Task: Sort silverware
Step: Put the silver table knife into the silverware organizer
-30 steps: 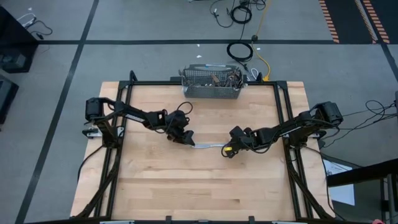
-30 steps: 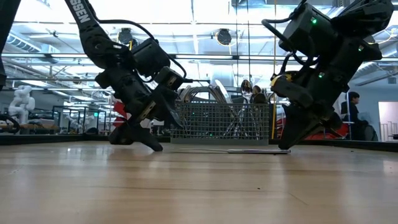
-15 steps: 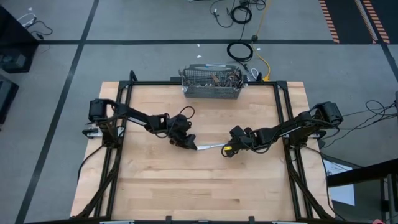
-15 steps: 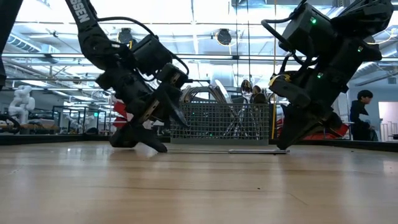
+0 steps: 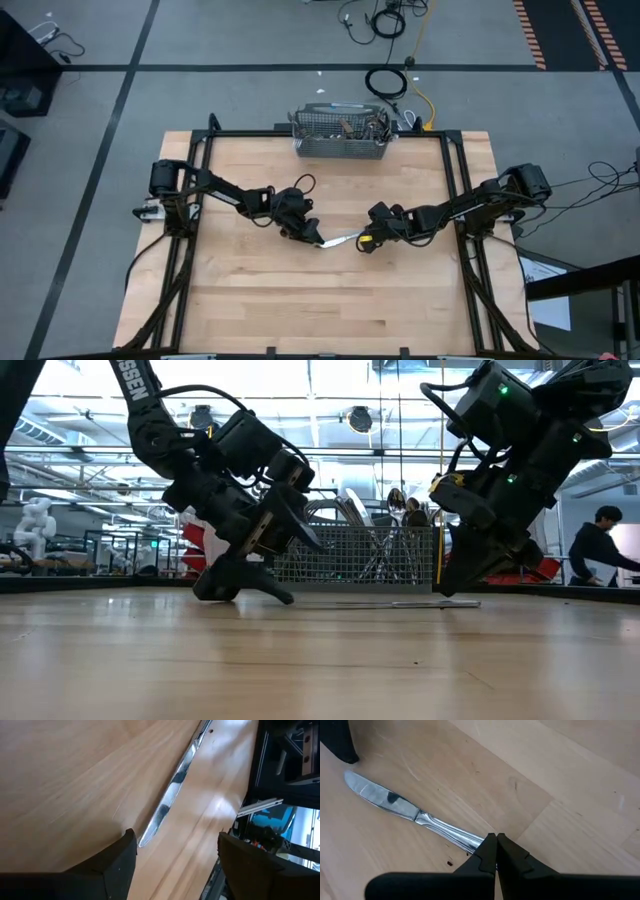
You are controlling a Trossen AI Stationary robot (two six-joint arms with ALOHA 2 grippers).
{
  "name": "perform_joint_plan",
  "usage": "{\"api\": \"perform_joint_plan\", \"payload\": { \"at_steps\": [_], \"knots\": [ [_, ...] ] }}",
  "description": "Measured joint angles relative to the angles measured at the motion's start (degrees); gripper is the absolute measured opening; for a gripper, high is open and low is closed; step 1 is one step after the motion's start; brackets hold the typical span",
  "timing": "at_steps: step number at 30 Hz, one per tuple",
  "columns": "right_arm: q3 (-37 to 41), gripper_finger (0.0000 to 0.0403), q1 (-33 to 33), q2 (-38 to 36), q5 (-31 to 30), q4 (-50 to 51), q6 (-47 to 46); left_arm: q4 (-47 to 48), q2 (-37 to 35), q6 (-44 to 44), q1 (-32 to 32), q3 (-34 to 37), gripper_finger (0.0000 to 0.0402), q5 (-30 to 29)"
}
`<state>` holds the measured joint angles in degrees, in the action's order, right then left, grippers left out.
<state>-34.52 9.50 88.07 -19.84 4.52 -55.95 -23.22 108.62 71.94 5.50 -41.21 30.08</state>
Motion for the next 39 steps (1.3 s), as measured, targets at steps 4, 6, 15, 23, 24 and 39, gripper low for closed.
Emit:
{"api": "perform_joint_plan", "payload": {
  "at_steps": [4, 6, 15, 23, 24, 39],
  "knots": [
    [0.0, 0.0000, 0.0, 0.0, 0.1, -0.1, 1.5, 0.0, 0.0, -0.3, -0.1, 0.0, 0.0249, -0.2],
    [-0.6, 0.0000, 0.4, -0.4, 0.3, 0.5, 5.7, 0.0, 0.0, -1.8, -0.1, 0.0, 0.0232, -0.3],
    [-5.4, 0.0000, 0.1, -2.1, 4.4, 5.3, 18.4, -3.5, 0.0, -4.3, 2.3, 0.2, 0.0215, -0.7],
    [-5.3, 0.0000, -0.3, -2.0, 1.1, 15.0, 16.9, -5.6, 0.0, -6.4, 4.6, 0.3, 0.0215, 1.3],
    [-5.3, 0.0000, -0.4, -2.0, 1.3, 15.1, 17.4, -5.7, 0.0, -6.4, 4.8, 0.3, 0.0215, 1.5],
    [-0.5, 0.0000, -2.4, -2.1, 3.7, 12.6, 15.6, -6.4, -0.1, -6.5, 5.8, 0.2, 0.0215, 5.5]
  ]
}}
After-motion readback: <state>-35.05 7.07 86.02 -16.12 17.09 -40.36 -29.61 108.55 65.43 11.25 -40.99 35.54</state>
